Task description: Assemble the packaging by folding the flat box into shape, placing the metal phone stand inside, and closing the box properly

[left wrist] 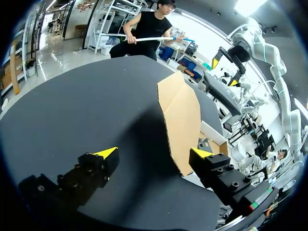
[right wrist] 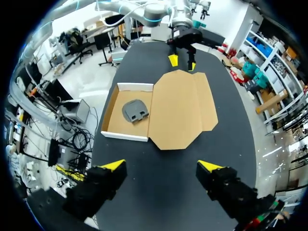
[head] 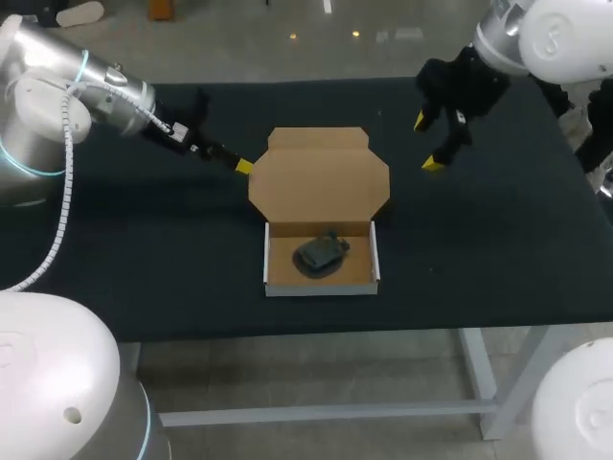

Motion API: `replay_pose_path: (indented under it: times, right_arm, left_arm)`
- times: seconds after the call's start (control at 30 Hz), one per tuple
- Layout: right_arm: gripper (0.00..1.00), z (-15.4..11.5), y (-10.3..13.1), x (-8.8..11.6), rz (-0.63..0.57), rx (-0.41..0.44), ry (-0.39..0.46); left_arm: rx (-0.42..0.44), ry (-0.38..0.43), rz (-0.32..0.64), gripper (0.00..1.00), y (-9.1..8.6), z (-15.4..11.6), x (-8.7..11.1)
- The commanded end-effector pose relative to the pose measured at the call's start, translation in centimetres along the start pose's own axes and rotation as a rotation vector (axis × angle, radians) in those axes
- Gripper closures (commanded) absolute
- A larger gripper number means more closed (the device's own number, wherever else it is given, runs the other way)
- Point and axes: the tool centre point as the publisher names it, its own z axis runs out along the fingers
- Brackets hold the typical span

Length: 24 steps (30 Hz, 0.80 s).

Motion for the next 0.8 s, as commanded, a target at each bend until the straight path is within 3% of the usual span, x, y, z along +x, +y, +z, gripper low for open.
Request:
replay_pose_path:
  times: [0.03, 0.33, 0.8]
  right_arm:
    - [0.0, 0.4, 0.4, -0.9, -0.005, 0.011, 0.042]
    - [0.0, 0.7, 1.2, -1.3, -0.025, 0.04, 0.06]
    - [0.0, 1.3, 2.0, -2.0, -0.039, 0.056, 0.075]
  left_arm:
    - [0.001, 0.046, 0.005, 0.0, -0.1, 0.4, -0.1]
    - [0.0, 0.107, 0.021, 0.0, -0.4, 2.4, 0.5]
    - [0.013, 0.14, 0.037, 0.0, -0.1, 3.5, 2.7]
